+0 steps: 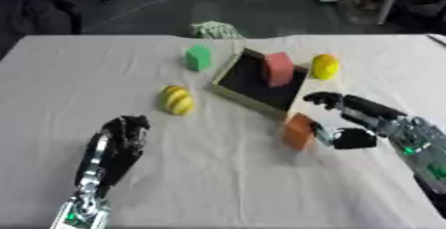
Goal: Pick up objects on the table and place them in the box.
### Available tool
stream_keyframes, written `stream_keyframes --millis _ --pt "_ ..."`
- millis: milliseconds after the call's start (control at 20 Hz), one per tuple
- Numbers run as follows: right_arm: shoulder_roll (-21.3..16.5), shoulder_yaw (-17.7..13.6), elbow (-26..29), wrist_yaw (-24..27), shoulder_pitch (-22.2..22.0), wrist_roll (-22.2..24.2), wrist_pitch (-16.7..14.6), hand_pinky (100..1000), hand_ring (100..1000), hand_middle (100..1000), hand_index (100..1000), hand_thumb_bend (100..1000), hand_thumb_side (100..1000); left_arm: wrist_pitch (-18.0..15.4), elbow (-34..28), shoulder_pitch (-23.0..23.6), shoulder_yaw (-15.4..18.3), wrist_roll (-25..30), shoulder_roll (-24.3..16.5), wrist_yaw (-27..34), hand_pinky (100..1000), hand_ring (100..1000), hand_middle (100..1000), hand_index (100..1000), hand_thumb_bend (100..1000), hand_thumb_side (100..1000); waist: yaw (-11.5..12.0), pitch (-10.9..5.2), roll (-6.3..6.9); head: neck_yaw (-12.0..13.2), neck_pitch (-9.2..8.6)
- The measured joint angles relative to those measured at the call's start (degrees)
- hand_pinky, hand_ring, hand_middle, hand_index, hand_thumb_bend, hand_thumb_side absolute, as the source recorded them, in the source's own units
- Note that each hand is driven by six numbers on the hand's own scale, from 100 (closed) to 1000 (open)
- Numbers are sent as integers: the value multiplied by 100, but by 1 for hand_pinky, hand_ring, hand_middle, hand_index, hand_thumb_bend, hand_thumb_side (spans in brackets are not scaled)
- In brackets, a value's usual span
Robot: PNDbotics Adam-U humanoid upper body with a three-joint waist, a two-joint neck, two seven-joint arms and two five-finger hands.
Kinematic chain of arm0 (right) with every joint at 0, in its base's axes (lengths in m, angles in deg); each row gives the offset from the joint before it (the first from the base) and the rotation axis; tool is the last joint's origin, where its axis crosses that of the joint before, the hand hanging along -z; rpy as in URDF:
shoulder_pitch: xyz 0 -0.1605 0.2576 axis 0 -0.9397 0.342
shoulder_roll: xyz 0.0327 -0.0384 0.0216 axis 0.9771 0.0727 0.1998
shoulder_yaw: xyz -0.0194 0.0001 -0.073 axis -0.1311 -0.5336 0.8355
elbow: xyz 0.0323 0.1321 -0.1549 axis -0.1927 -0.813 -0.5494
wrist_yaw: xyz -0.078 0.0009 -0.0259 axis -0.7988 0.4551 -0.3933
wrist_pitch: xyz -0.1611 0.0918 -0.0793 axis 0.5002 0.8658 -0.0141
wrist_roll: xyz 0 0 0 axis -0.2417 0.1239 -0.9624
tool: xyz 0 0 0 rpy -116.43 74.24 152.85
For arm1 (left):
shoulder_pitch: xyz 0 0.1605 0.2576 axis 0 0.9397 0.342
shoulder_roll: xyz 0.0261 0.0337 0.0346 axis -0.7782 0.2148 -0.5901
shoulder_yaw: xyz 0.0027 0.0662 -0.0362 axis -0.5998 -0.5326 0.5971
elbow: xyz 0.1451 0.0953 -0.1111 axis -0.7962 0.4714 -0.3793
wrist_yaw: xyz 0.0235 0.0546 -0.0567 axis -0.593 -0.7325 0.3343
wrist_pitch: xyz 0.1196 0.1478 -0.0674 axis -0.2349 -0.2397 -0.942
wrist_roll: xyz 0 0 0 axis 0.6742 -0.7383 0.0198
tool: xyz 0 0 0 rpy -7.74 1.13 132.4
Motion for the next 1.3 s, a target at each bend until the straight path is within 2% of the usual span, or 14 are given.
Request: stream_keyframes --millis 200,1100,1150,1300 --pt "68 40 -50 -20 41 101 -1 868 949 972 1000 100 794 0 0 1 0 0 0 0 712 681 621 570 137 582 0 0 1 -8 0" --pt "295 235 -381 -274 273 486 -137 869 948 969 1000 100 843 2 2 2 -4 3 0 0 712 688 622 571 135 584 21 25 15 -37 0" --pt "296 245 -409 -311 285 503 -138 869 947 969 1000 100 842 2 2 2 -5 3 0 0 712 688 622 571 135 584 23 25 14 -38 0" --pt "299 247 -485 -461 288 543 -147 871 949 966 1000 100 763 2 4 2 -18 3 0 0 712 689 622 571 134 584 27 25 12 -38 0"
